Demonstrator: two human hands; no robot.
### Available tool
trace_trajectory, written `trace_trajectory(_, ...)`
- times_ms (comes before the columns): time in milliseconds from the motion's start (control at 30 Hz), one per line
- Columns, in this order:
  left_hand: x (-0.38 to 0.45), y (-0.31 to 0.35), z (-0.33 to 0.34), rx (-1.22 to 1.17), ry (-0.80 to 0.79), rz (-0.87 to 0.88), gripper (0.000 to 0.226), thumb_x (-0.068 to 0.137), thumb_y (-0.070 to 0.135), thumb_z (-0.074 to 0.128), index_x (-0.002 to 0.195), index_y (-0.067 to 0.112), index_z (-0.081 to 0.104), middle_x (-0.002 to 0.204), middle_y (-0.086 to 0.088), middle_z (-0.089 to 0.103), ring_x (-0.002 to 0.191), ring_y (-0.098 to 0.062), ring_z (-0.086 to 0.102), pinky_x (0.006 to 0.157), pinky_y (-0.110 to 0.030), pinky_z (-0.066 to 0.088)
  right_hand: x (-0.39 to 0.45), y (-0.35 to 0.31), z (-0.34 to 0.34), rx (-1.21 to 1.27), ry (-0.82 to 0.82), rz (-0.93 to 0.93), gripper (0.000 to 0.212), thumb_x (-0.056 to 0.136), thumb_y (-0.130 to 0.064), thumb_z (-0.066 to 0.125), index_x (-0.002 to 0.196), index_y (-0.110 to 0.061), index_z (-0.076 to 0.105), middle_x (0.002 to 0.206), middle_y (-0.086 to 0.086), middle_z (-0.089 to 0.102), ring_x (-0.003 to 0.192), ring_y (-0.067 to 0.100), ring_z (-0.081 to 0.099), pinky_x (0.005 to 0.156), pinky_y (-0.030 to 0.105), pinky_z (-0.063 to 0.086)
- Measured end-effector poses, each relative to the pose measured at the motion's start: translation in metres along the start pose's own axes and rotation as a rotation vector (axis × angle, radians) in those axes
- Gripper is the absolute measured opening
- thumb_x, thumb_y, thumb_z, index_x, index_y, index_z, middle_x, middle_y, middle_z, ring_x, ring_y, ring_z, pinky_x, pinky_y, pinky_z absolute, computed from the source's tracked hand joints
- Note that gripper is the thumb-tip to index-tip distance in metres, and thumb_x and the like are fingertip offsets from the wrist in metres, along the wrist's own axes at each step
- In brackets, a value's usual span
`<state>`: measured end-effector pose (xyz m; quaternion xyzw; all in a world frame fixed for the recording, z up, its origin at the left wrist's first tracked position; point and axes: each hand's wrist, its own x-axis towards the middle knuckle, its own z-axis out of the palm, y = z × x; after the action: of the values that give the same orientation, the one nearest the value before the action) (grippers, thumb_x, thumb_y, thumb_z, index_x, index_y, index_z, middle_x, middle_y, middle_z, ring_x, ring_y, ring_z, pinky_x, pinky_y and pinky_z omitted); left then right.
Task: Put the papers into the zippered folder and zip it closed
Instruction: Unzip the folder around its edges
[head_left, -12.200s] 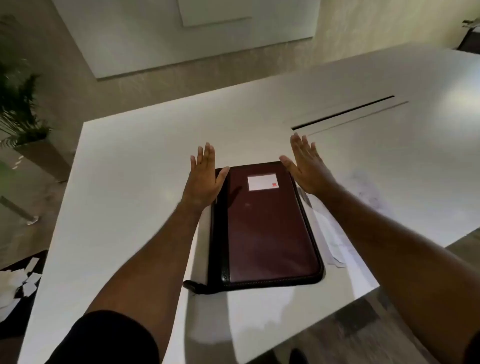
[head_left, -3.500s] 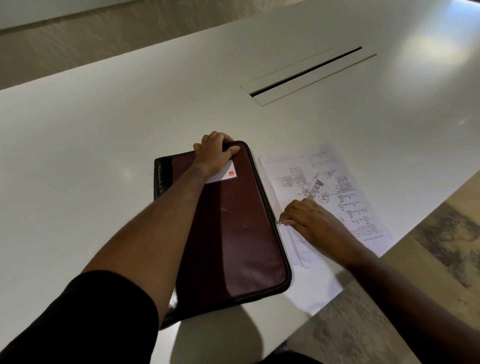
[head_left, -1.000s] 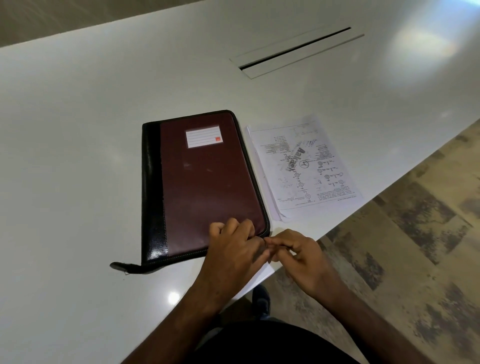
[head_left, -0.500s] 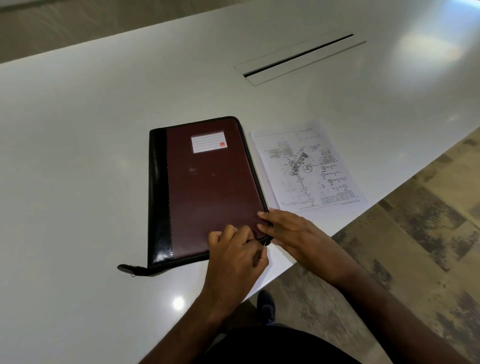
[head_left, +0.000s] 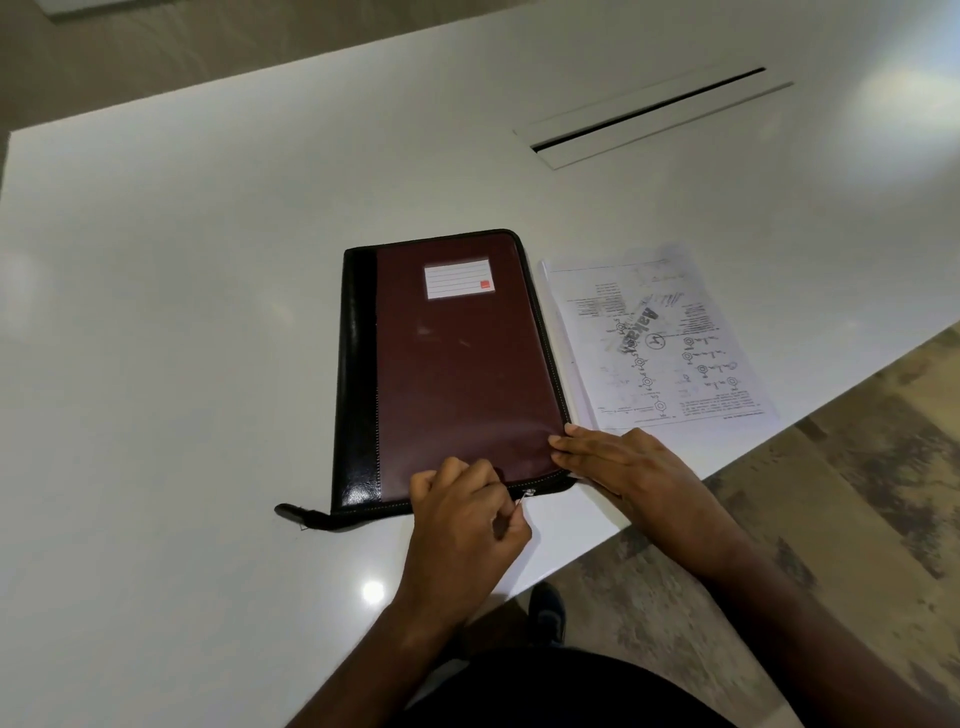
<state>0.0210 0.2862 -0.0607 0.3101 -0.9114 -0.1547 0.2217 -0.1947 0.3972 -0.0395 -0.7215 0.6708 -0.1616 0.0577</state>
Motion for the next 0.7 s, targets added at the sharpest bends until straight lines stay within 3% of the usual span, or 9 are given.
trace_trajectory(100, -0.003, -0.006, -0.006, 0.008, 0.009, -0.009, 0.022, 0.079, 0.028, 0.074, 0.065, 0.021, 0.059, 0.075, 0.011, 0.056, 0.082, -0.013, 0.052, 0.081, -0.037, 0.036, 0.000, 0.000, 0.001, 0.008, 0.022, -0.009, 0.053, 0.081, 0.011, 0.086, 0.129, -0.008, 0.076, 0.140, 0.007, 0.071, 0.133, 0.029, 0.065, 0.092, 0.033, 0.047)
trace_trajectory(200, -0.005, -0.012, -0.011, 0.010, 0.024, -0.016, 0.023, 0.078, 0.025, 0.075, 0.064, 0.020, 0.058, 0.074, 0.011, 0.055, 0.082, -0.013, 0.052, 0.083, -0.034, 0.033, 0.001, -0.001, 0.001, 0.002, 0.038, -0.001, 0.054, 0.078, 0.011, 0.089, 0.127, -0.008, 0.077, 0.138, 0.007, 0.072, 0.130, 0.029, 0.067, 0.089, 0.034, 0.054)
trace_trajectory(433, -0.017, -0.034, -0.027, 0.004, 0.018, -0.100, 0.026, 0.074, 0.021, 0.081, 0.063, 0.021, 0.057, 0.072, 0.012, 0.056, 0.080, -0.011, 0.053, 0.083, -0.034, 0.030, 0.000, 0.000, 0.005, 0.031, 0.050, 0.034, 0.050, 0.083, 0.010, 0.085, 0.129, -0.007, 0.076, 0.139, 0.006, 0.071, 0.131, 0.030, 0.065, 0.090, 0.035, 0.043)
trace_trajectory(567, -0.024, -0.049, -0.038, 0.013, 0.029, -0.112, 0.024, 0.075, 0.024, 0.077, 0.066, 0.024, 0.055, 0.074, 0.016, 0.052, 0.083, -0.005, 0.043, 0.082, -0.032, 0.025, 0.000, 0.008, 0.013, 0.071, 0.051, 0.020, 0.040, 0.092, 0.001, 0.071, 0.131, -0.008, 0.075, 0.141, 0.007, 0.070, 0.133, 0.030, 0.064, 0.091, 0.038, 0.045)
trace_trajectory(700, -0.030, -0.068, -0.054, 0.059, 0.050, -0.084, 0.024, 0.073, 0.025, 0.074, 0.065, 0.026, 0.051, 0.075, 0.017, 0.047, 0.082, -0.007, 0.043, 0.080, -0.032, 0.021, 0.001, 0.013, 0.022, 0.141, 0.018, 0.047, 0.049, 0.090, 0.013, 0.075, 0.134, -0.008, 0.069, 0.140, 0.012, 0.069, 0.131, 0.039, 0.065, 0.095, 0.053, 0.057)
